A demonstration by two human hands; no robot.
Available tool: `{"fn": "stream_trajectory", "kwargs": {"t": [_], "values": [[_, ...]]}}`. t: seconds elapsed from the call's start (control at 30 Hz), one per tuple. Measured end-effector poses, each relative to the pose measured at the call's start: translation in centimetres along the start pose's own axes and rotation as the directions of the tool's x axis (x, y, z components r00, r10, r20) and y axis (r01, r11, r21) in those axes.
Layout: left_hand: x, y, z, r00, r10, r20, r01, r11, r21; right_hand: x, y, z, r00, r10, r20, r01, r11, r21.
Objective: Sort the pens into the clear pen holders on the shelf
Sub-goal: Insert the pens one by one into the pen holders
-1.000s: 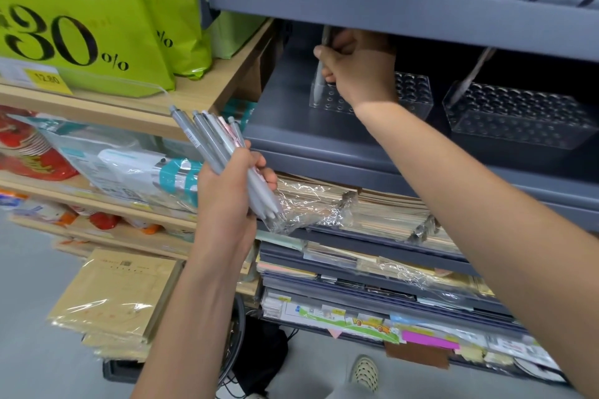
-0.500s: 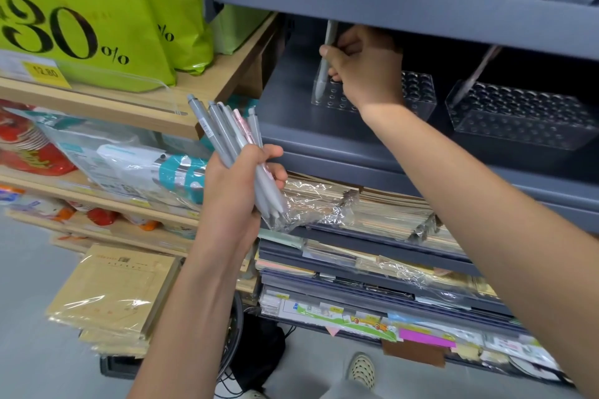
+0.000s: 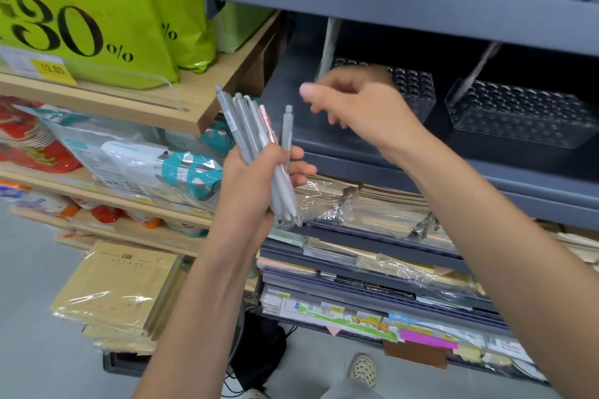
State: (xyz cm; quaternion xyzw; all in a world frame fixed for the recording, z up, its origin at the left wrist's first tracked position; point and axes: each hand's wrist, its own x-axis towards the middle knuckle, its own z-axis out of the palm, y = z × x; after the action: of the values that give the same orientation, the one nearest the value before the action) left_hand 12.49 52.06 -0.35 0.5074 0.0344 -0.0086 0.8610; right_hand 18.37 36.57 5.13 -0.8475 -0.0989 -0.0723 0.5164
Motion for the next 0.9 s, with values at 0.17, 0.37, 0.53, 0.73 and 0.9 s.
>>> {"fn": "stream_trajectory", "kwargs": {"t": [0.17, 0.37, 0.53, 0.73, 0.9], "values": [[0.1, -0.7, 1.0, 1.0, -0.008, 0.024, 0.008, 1.0, -0.001, -2.3, 0.1, 0.1, 0.986, -0.032, 0.165, 0.024, 0.998, 0.051], [0.0, -1.8, 1.7, 0.994, -0.093, 0.057, 0.095, 0.995, -0.026, -3.9, 1.8, -0.9, 0.995, 0.007, 0.096, -0.021, 0.989, 0.145], [0.1, -2.4, 1.4, 0.992, -0.125, 0.027, 0.122, 0.989, 0.088, -4.4, 2.5, -2.2, 0.991, 0.088, -0.101, -0.033, 0.889, 0.456], [-0.1, -3.1, 1.6, 0.997, -0.08, 0.007, 0.077, 0.976, 0.202, -4.5, 2.9, -2.4, 0.984, 0.093, -0.154, -0.001, 0.859, 0.513], [-0.1, -3.3, 2.1, 0.999, -0.038, -0.004, 0.038, 0.969, 0.243, -4.6, 3.1, -2.4, 0.988, 0.097, -0.119, -0.028, 0.873, 0.486]]}}
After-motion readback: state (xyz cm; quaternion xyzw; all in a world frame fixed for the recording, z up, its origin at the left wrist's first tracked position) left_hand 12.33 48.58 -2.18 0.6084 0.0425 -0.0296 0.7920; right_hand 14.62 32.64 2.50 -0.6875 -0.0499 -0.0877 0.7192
